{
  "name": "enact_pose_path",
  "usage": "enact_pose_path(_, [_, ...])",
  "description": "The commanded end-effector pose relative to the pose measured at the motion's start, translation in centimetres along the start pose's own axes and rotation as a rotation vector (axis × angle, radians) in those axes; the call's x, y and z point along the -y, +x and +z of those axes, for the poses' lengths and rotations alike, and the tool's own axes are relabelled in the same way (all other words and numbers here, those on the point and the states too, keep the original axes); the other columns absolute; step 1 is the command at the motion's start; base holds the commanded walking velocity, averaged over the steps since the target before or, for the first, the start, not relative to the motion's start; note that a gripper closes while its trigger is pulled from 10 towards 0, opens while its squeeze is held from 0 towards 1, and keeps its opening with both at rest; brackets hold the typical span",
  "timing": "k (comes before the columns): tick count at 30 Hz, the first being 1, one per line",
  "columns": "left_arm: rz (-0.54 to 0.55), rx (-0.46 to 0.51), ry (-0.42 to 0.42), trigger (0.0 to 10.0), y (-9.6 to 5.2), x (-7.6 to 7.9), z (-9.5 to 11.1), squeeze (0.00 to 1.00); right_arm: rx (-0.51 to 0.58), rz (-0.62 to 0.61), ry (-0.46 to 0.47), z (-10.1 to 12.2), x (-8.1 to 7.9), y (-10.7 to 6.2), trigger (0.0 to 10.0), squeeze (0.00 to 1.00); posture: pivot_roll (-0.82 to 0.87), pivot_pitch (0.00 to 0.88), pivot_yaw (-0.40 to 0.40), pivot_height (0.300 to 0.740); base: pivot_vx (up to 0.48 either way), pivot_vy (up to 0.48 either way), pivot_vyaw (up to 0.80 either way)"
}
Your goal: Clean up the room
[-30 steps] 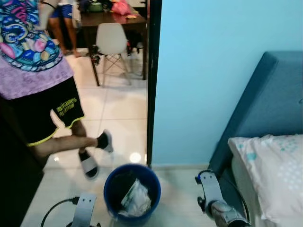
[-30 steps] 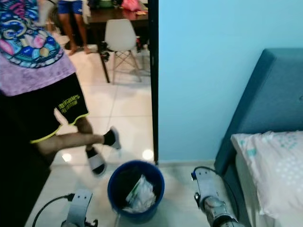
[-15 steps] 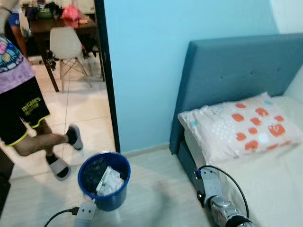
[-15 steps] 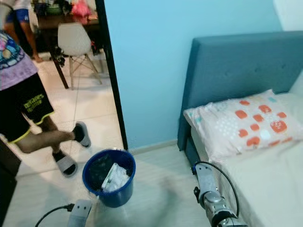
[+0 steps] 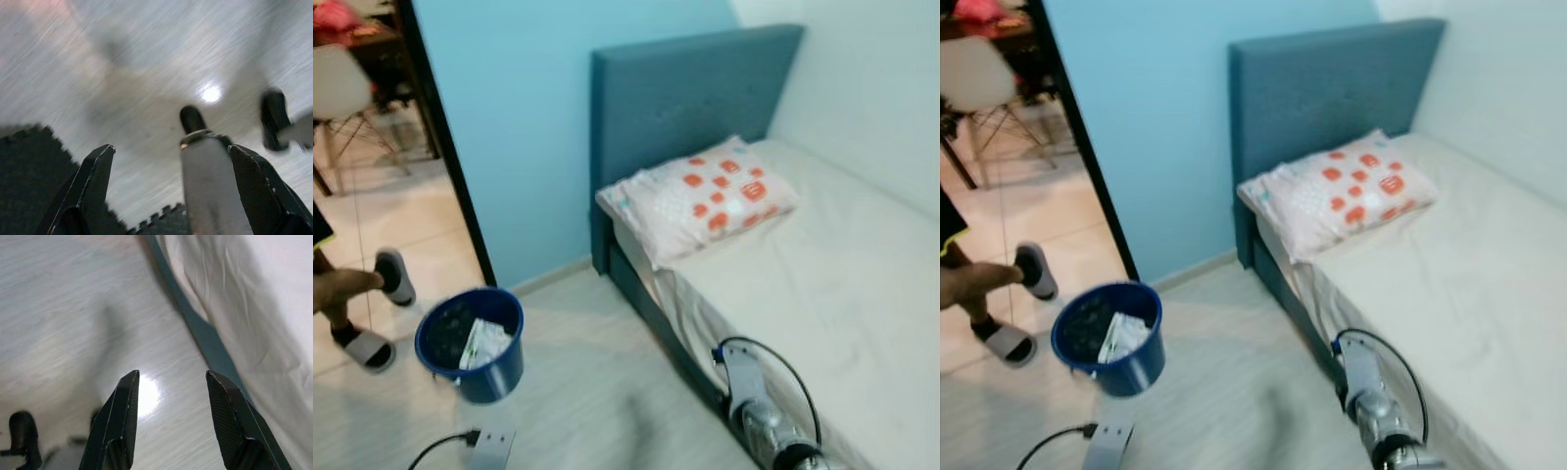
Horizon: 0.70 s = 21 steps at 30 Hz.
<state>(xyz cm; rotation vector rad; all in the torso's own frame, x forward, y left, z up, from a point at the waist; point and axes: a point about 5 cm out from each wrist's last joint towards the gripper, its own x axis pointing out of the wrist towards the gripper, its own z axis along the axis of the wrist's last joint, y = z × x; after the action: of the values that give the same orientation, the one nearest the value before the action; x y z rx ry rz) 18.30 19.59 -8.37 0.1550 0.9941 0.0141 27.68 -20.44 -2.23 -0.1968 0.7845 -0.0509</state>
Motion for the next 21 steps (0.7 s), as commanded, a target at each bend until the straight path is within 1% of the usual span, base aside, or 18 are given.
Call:
enact_pose_path(1, [-0.006,-0.017,0.006,10.0,-0.1,0.2,-0.5,0.0,-0.007,-0.006,-0.016,-0.1,0.2,0.0,10.0,0.0,-0.12,0.076,-0.002,0.74,-0.398,0.0,-0.71])
enact_pose_path(8, [-0.01,-0.01,0.001,10.0,0.0,0.2,-0.4,0.0,-0.001,-0.005,-0.024,0.2,0.1,0.0,10.0,0.0,-0.12,0.073,-0.004,0.74,-0.395,0.0,-0.71])
enact_pose_path(9, [-0.026,0.009,-0.008,10.0,0.0,0.4,0.1,0.0,0.001,-0.004,-0.028,0.3,0.0,0.0,10.0,0.0,-0.12,0.073,-0.005,0.74,0.0,0.0,-0.71])
enact_pose_path(17, [-0.053,0.042,-0.014,10.0,0.1,0.8,1.0,0.0,0.006,-0.006,-0.03,0.4,-0.1,0.0,10.0,0.0,-0.12,0.079,0.004,0.74,0.0,0.0,-0.71])
enact_pose_path(21, [-0.072,0.069,-0.043,10.0,0.2,1.2,1.8,0.0,0.008,-0.013,-0.022,0.4,-0.2,0.0,10.0,0.0,-0.12,0.082,0.011,0.74,0.0,0.0,-0.71])
